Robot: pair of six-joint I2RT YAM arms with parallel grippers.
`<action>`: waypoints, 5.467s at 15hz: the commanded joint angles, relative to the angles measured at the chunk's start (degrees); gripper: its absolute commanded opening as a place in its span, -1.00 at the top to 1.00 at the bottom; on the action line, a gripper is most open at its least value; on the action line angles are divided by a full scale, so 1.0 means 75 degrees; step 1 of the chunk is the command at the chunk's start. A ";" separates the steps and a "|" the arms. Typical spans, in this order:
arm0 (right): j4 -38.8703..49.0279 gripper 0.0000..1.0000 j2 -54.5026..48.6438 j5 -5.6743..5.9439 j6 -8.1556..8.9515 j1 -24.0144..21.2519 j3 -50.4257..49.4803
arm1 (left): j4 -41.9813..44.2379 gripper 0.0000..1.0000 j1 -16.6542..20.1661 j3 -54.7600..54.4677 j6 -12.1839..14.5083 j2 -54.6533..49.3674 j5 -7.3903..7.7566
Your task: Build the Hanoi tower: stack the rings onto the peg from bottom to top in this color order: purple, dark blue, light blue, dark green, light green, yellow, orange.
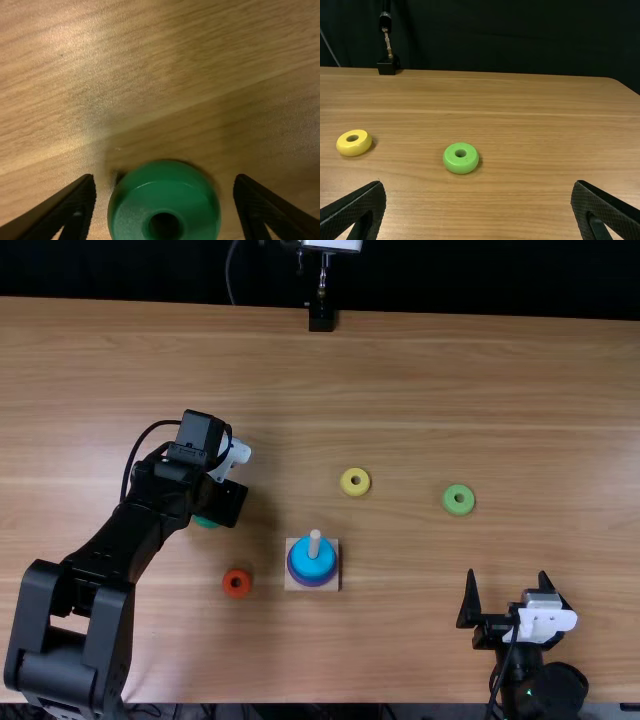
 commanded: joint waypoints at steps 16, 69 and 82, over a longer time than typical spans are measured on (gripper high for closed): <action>-0.0035 -1.00 -0.0085 0.0069 -0.0011 -0.0048 -0.0227 | -0.0630 0.69 -0.0038 -0.0172 -0.0228 0.0119 -0.0043; -0.0021 -1.00 -0.0085 0.0069 -0.0011 -0.0048 -0.0216 | -0.6016 1.00 -0.3718 0.4809 -0.3983 -0.0736 -0.0029; -0.0035 -1.00 -0.0085 0.0069 -0.0011 -0.0048 -0.0216 | -0.6016 0.47 -0.3811 0.4786 -0.3969 -0.0467 0.0070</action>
